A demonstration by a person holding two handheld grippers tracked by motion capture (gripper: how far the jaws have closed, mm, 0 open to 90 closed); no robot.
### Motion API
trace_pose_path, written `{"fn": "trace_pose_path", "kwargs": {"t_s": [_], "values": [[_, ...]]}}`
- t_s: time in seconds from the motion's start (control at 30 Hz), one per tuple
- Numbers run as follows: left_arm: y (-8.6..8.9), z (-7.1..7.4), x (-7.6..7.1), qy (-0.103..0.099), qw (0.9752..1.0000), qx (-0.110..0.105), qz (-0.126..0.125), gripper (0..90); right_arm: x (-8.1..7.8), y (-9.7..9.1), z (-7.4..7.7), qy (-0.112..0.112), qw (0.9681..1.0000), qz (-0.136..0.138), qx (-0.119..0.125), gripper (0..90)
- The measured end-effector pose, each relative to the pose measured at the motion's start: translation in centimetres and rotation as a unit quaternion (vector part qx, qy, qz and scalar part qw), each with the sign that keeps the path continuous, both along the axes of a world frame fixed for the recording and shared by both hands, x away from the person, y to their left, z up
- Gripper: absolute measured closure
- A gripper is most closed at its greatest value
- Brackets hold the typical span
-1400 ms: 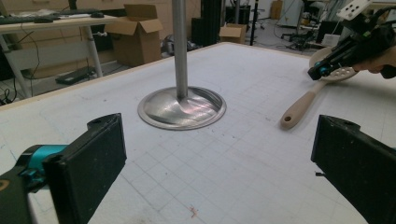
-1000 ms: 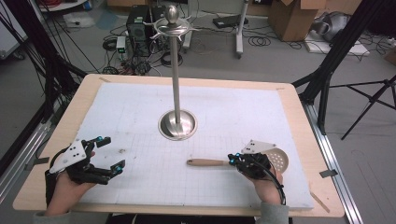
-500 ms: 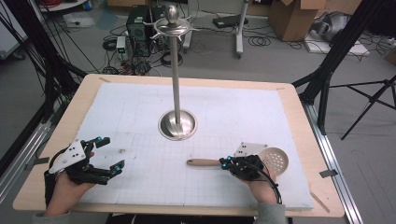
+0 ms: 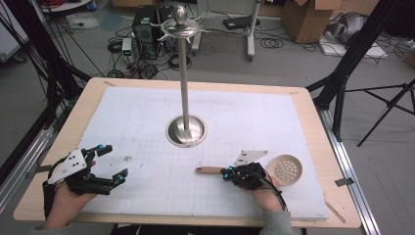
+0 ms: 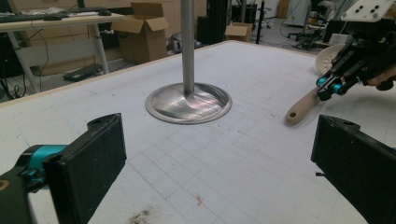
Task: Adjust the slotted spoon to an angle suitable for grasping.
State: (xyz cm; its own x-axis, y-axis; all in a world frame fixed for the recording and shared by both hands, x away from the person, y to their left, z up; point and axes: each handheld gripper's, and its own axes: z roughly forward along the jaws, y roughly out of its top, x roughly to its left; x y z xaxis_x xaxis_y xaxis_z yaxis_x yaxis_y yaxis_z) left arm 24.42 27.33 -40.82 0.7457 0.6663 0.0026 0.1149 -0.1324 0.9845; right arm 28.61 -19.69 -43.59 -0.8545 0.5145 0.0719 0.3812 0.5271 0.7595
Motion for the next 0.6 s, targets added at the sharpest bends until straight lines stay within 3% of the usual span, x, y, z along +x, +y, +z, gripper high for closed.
{"fn": "trace_pose_path", "kwargs": {"t_s": [0.23, 0.6], "values": [[0.5, -0.1, -0.4, 0.001, 1.0000, 0.001, 0.008, 3.7, 0.6, 1.0, -0.5, 0.002, 0.9999, 0.000, -0.011, 90.0], [1.7, -0.1, -1.6, 0.000, 0.9996, 0.003, 0.029, 3.7, 2.0, 1.9, -0.8, -0.014, 0.9984, -0.053, -0.016, 90.0]]}}
